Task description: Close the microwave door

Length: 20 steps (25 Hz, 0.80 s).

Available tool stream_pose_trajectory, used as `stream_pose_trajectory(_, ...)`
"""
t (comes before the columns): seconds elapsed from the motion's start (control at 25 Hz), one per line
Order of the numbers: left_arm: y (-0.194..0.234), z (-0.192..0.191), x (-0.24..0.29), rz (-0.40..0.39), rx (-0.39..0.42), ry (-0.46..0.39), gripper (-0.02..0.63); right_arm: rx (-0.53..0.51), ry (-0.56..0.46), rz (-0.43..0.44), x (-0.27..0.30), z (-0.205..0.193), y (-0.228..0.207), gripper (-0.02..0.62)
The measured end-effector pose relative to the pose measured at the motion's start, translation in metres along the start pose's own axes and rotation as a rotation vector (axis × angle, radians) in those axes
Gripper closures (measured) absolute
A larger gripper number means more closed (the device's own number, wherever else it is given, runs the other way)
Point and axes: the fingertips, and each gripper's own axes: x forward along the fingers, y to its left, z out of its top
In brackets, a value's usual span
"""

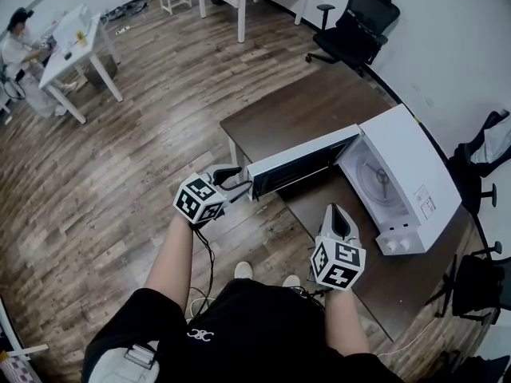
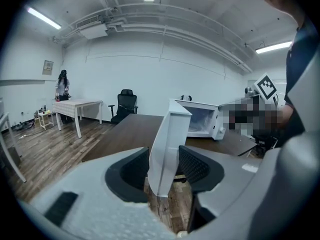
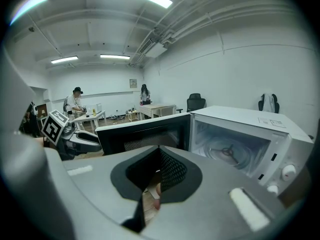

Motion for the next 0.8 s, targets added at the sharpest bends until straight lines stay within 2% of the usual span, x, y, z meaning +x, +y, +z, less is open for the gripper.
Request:
stream_pose_trajectory(0.24,-0.021,-0.002,0.002,-0.073,0.019,0.025,0.399,0.003,0.008,0.009,0.002,-0.002,-0.001,0.586)
stream_pose_trajectory(0.4,-0.045,-0.002,0.003,-0.129,0.077,0.06,0.383,0.008,0.013,0.007,0.0,-0.003,-0.005,0.586)
stream_pose_trajectory(0.6,-0.083,-0.002,0.015,-0.233,0.138,0.115,0.334,0.024,0.012,-0.007,-0.002,-0.005,-0.018,0.586)
stream_pose_trajectory(0.8,-0.125,-0.002,0.031,-0.345,0.195,0.155,0.319,0.042,0.008,-0.027,-0.007,-0.007,-0.033,0.586)
